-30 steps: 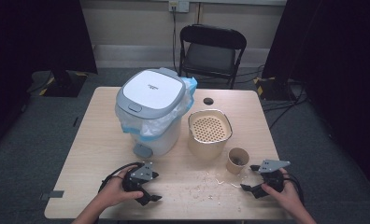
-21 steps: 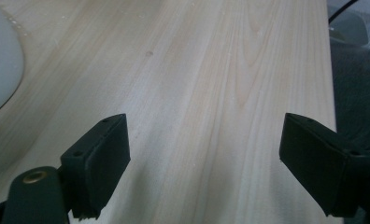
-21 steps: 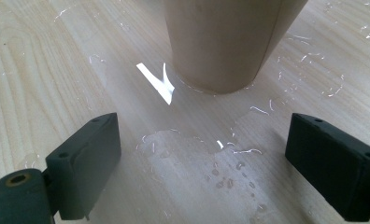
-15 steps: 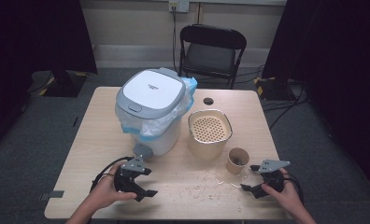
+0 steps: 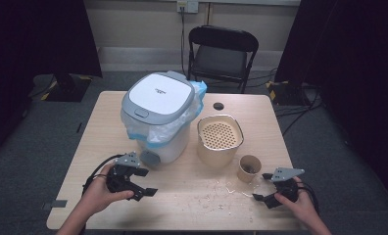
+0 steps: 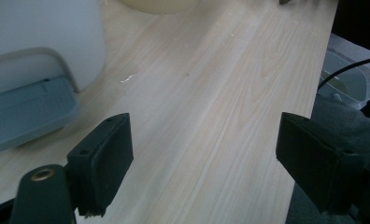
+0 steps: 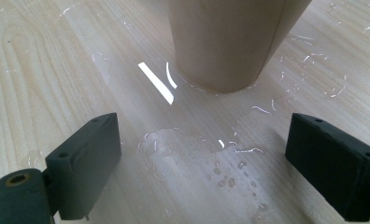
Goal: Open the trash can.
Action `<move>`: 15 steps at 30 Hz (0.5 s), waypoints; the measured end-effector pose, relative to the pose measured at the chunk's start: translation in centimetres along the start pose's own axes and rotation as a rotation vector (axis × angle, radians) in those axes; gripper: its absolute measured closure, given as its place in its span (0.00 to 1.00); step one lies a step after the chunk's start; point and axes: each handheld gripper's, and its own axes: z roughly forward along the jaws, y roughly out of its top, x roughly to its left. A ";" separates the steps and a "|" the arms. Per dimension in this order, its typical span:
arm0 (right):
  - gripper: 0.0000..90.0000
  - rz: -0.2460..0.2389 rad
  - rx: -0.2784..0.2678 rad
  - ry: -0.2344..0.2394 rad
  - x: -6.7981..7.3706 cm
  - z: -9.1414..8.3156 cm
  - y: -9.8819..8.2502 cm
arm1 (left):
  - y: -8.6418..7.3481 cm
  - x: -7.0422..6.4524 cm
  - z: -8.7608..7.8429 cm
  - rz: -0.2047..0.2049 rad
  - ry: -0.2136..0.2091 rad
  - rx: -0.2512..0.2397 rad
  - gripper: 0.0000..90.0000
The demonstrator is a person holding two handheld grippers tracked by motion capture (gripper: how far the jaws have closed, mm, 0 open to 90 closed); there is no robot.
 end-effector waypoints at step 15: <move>0.11 0.000 0.000 0.000 0.0 0.0 0.0 | 2.5 0.2 -3.5 -0.009 0.018 -0.013 0.26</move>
